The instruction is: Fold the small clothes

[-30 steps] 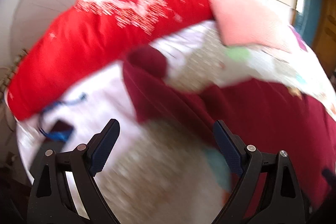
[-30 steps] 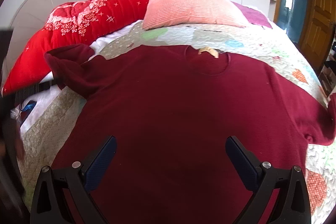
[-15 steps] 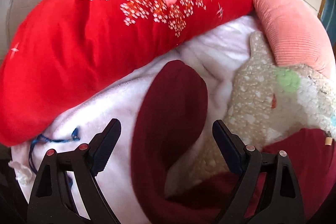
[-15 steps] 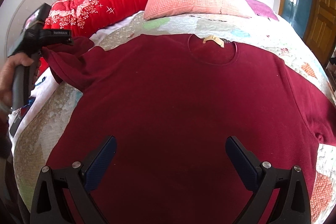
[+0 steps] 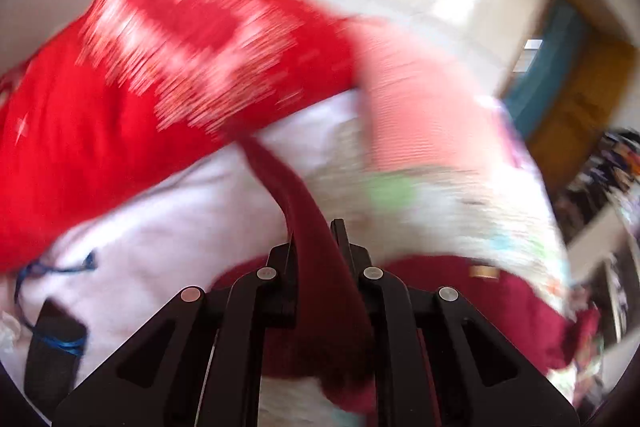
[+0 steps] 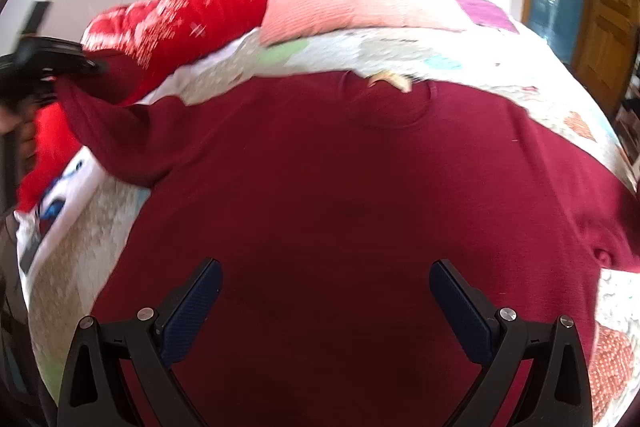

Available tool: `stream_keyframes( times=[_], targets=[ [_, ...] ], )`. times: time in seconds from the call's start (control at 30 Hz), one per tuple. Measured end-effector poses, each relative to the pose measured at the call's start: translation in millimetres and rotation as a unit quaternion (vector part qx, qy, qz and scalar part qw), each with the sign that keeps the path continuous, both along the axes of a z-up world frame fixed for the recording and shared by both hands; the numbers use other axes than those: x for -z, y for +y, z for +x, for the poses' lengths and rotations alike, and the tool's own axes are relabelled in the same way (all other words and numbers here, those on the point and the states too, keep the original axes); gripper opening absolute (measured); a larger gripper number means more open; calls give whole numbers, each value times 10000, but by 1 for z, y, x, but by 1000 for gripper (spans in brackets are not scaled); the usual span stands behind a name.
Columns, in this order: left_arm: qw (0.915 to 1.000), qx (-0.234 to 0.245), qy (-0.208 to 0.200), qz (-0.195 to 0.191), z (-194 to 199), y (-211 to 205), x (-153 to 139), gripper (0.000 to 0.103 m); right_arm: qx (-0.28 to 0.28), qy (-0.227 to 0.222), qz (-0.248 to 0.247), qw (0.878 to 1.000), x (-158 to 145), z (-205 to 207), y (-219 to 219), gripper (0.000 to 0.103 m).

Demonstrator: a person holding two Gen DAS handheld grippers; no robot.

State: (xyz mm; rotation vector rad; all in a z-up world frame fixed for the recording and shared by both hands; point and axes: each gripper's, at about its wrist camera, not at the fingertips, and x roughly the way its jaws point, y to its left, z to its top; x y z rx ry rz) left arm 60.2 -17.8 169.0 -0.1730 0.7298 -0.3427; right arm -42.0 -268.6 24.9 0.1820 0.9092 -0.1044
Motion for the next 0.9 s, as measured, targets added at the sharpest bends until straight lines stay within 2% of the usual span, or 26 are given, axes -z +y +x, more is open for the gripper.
stream_keyframes(
  times=[0.1, 0.17, 0.23, 0.27, 0.33, 0.43, 0.5, 0.63, 0.7, 0.77, 0.8, 0.83, 0.9],
  targets=[
    [9962, 728, -473, 42, -48, -44, -14, 10, 198, -124, 12, 9997, -10, -9, -13, 103],
    [9922, 1103, -580, 71, -79, -77, 1, 10, 373, -174, -40, 9991, -16, -16, -25, 103],
    [9856, 1568, -568, 270, -100, -112, 25, 10, 590, -215, -42, 9980, -20, -26, -42, 103],
    [9820, 1779, -499, 386, -109, -129, 39, 10, 744, -227, -30, 9970, -22, -31, -52, 103],
    [9718, 2283, -108, 582, -119, -166, 77, 10, 1062, -213, -2, 9941, -22, -40, -73, 103],
    [9618, 2586, 525, 735, -122, -192, 122, 10, 1557, -196, 239, 9873, -21, -53, -109, 103],
    [9600, 2623, 601, 780, -130, -190, 127, 10, 1721, -186, 411, 9841, -20, -58, -124, 103],
    [9621, 2571, 271, 872, -143, -168, 109, 16, 1726, -241, 655, 9825, -19, -55, -139, 103],
    [9633, 2506, 91, 959, -144, -151, 99, 25, 1561, -330, 678, 9849, -20, -45, -140, 103],
    [9661, 2319, -138, 1130, -142, -136, 92, 46, 1395, -389, 637, 9874, -22, -29, -132, 103],
    [9669, 2216, -268, 1238, -140, -131, 90, 51, 1200, -430, 597, 9900, -24, -14, -126, 103],
    [9665, 2184, -362, 1296, -141, -127, 90, 54, 1054, -434, 573, 9918, -23, -8, -122, 103],
    [9645, 2287, -371, 1264, -145, -121, 93, 54, 696, -310, 589, 9954, -21, 14, -110, 103]
  ],
)
